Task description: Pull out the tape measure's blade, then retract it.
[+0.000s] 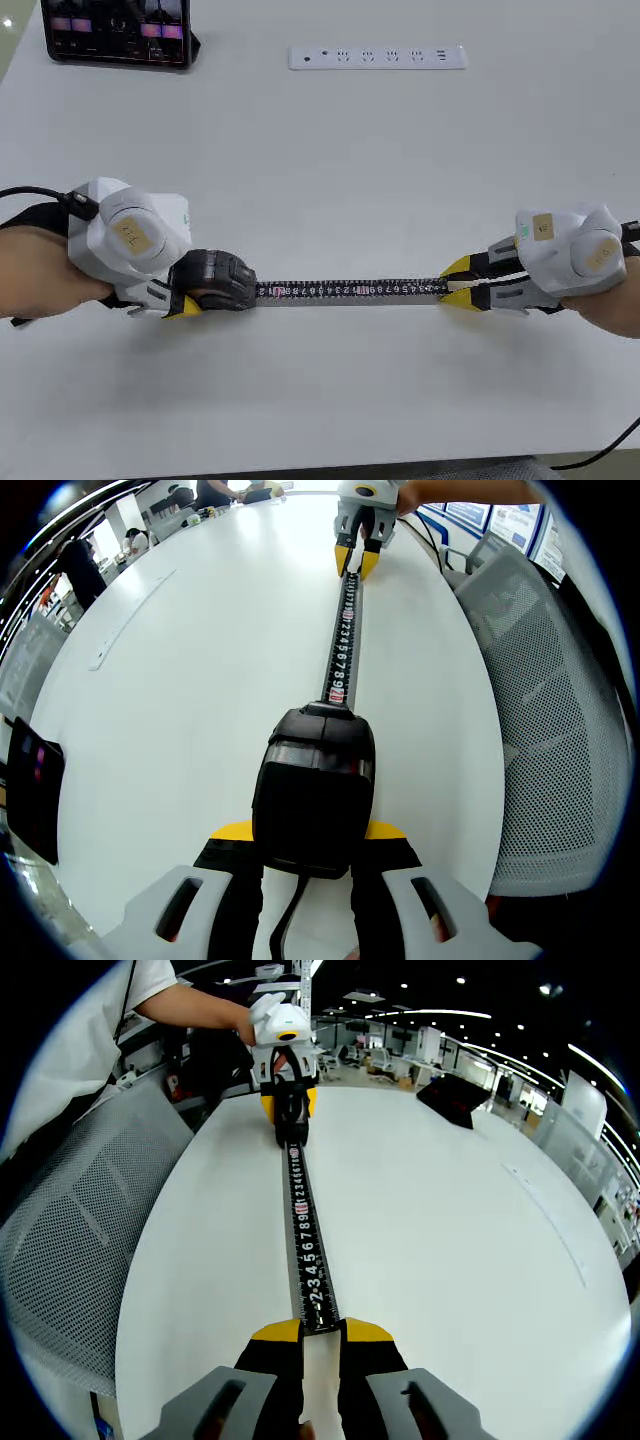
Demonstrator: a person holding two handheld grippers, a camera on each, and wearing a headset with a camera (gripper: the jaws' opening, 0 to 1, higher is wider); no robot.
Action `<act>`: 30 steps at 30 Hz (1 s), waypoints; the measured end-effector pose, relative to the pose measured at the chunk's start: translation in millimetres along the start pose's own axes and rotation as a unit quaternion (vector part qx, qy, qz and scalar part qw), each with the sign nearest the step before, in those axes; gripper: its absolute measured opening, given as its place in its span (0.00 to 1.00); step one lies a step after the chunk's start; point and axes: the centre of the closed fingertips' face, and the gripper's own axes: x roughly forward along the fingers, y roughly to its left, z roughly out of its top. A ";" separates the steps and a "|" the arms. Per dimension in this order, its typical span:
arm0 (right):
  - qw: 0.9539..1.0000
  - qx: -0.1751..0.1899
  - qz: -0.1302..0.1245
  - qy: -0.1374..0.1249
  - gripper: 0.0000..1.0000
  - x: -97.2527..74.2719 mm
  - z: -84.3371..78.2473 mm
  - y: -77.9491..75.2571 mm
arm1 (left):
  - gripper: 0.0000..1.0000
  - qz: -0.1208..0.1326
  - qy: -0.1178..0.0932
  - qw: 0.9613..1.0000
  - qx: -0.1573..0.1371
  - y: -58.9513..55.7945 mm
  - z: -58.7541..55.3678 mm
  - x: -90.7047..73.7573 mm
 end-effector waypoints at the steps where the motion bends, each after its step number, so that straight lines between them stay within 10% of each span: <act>1: 1.000 -0.001 0.000 0.001 0.08 -0.7 -0.5 0.2 | 0.29 0.000 0.000 1.000 0.000 0.0 0.0 0.0; 30: 1.000 0.003 0.007 0.021 0.11 -5.3 -6.5 -1.1 | 0.29 0.014 0.004 1.000 0.005 0.8 1.1 -0.3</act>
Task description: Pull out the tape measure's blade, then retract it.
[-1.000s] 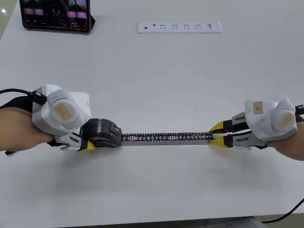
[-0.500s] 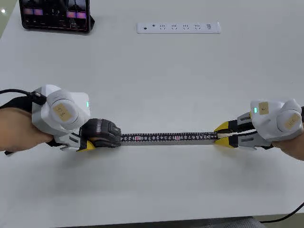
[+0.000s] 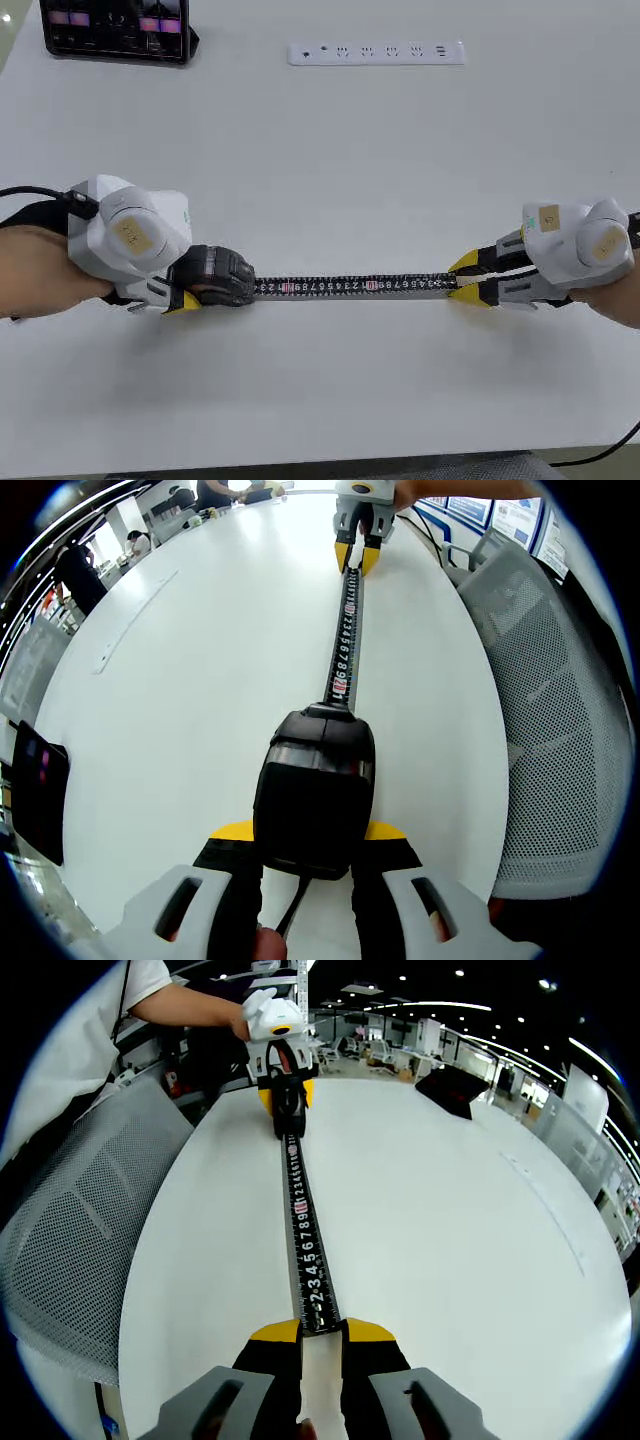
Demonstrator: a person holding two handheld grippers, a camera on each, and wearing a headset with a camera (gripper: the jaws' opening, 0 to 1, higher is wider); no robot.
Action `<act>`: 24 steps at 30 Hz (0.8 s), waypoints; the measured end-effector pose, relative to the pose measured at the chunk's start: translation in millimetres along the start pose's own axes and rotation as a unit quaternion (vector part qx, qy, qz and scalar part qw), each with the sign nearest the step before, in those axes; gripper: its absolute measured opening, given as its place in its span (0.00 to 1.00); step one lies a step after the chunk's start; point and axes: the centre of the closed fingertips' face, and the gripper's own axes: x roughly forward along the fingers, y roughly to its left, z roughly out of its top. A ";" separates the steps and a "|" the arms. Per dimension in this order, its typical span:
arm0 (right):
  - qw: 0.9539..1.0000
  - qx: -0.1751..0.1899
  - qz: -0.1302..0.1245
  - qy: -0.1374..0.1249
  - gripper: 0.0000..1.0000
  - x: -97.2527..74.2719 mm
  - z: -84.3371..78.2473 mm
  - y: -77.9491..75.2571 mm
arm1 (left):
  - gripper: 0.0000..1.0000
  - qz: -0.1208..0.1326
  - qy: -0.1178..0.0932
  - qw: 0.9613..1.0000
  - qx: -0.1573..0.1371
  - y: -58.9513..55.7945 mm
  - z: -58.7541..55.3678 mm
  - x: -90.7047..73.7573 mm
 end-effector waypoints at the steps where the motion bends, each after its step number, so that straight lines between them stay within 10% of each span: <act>1: 1.000 0.000 0.000 0.002 0.11 0.4 0.2 0.1 | 0.29 0.000 0.000 1.000 0.000 0.1 -0.1 0.0; 24: 0.998 0.064 0.001 -0.024 0.24 -3.9 14.0 5.7 | 0.37 -0.010 -0.021 0.998 -0.053 -1.3 6.8 -4.4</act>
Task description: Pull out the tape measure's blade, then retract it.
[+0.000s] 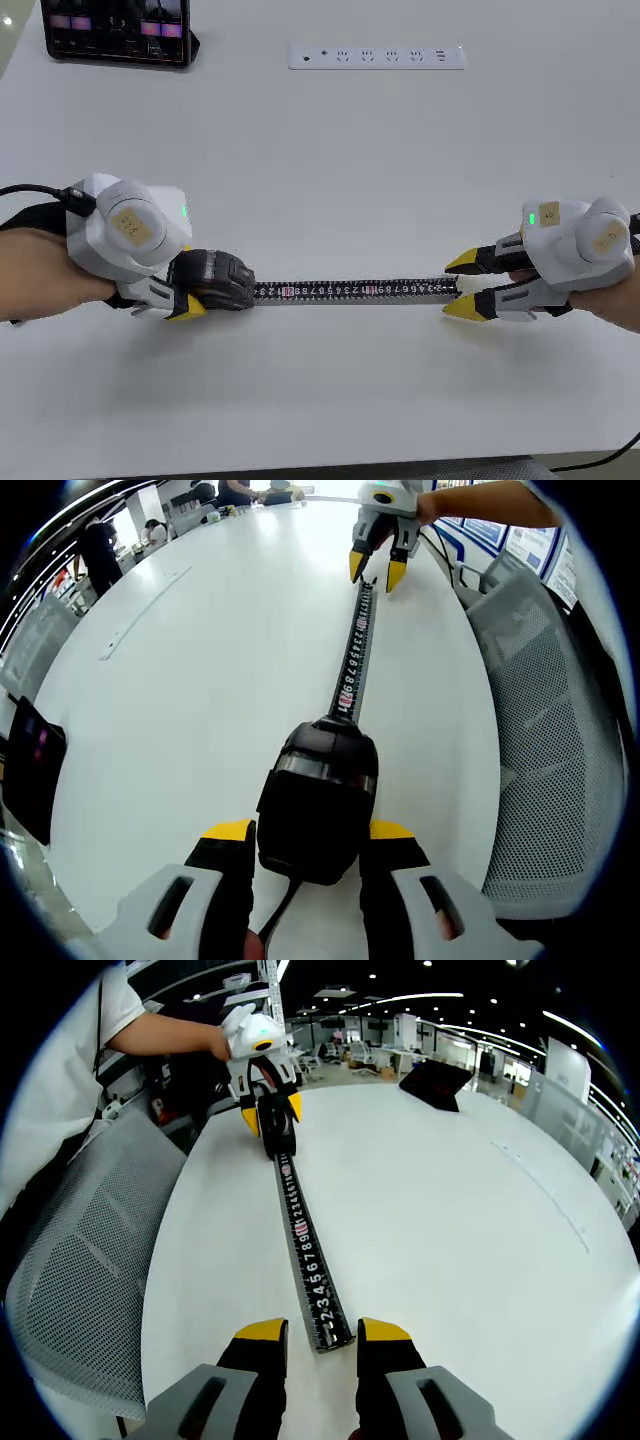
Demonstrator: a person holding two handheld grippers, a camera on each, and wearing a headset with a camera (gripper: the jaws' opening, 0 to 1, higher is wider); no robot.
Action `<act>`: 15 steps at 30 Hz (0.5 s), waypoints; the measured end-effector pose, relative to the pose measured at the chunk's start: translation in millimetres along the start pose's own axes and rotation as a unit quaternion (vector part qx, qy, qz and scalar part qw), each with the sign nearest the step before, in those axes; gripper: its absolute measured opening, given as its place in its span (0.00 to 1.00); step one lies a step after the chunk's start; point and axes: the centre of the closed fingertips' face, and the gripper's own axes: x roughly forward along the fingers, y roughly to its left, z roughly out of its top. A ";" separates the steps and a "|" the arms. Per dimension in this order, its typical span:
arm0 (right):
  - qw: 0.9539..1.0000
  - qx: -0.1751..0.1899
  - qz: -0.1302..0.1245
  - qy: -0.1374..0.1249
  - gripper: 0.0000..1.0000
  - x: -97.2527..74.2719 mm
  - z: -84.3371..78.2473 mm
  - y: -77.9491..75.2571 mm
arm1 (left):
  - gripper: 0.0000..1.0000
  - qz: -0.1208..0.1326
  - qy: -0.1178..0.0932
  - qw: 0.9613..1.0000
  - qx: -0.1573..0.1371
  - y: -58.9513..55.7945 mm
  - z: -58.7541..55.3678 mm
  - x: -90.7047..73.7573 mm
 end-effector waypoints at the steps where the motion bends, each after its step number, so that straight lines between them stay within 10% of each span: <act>1: 1.000 0.001 -0.004 -0.002 0.24 -0.4 1.4 -0.8 | 0.38 0.001 -0.003 1.000 -0.005 0.5 0.5 -0.4; 15: 1.000 0.014 -0.012 -0.007 0.30 -2.0 5.6 1.6 | 0.39 0.007 -0.013 0.999 -0.029 -0.6 -7.5 -4.9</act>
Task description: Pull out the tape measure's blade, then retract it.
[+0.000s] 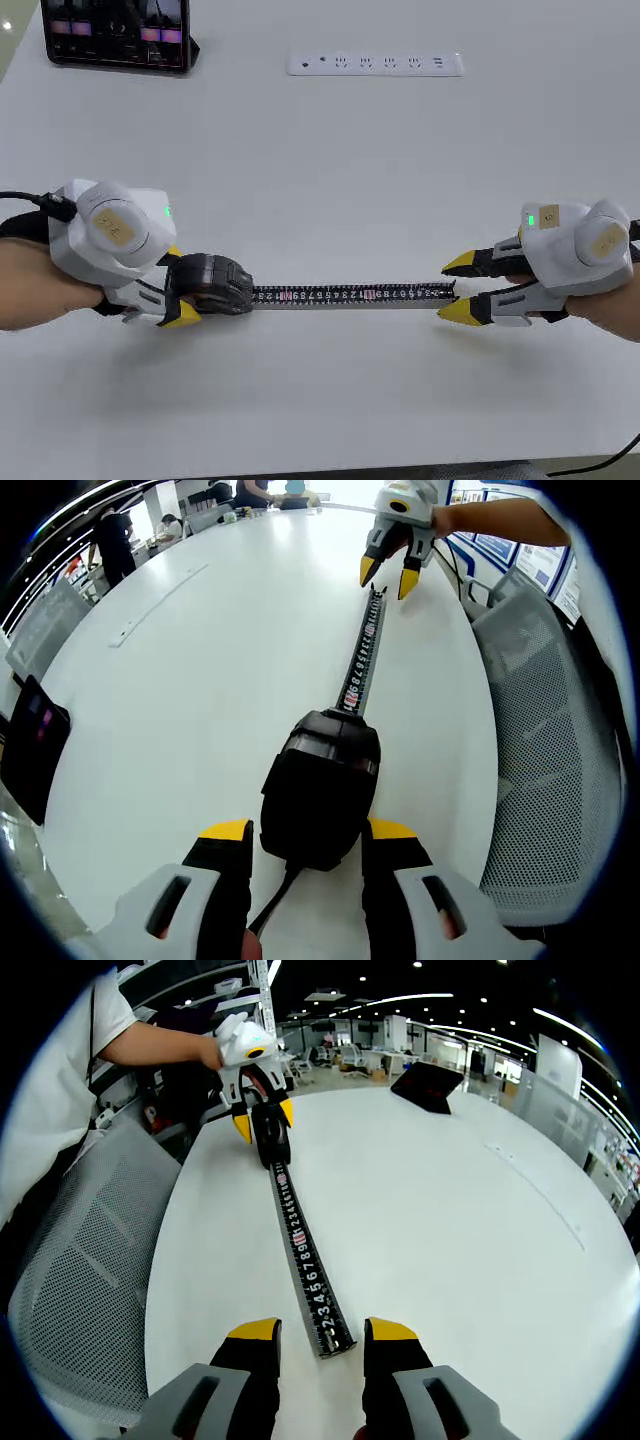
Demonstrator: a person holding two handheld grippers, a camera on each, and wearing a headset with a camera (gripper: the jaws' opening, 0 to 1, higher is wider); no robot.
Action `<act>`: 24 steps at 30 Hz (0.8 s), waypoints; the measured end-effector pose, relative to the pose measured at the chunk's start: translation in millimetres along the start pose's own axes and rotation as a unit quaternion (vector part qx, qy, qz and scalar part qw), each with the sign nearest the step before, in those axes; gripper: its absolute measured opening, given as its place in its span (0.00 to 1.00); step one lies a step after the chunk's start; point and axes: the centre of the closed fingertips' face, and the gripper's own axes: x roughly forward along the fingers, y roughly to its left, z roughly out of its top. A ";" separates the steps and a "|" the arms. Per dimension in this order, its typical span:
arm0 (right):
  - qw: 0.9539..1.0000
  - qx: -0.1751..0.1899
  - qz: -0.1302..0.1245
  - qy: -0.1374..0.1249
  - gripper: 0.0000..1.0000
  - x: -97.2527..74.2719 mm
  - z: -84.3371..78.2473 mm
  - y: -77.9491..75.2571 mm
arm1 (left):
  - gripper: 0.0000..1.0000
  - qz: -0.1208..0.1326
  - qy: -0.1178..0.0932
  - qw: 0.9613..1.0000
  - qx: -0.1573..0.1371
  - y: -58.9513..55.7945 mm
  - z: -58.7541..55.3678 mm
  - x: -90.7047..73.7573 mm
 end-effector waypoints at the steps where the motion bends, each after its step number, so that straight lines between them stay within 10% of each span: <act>1: 1.000 0.001 -0.001 -0.001 0.30 -0.3 0.3 0.5 | 0.39 0.000 -0.002 1.000 -0.004 -0.2 -0.6 -0.4; 24: 0.997 0.041 -0.055 -0.025 0.50 -11.2 11.4 8.9 | 0.53 0.038 -0.078 0.994 -0.066 -6.6 3.0 -26.5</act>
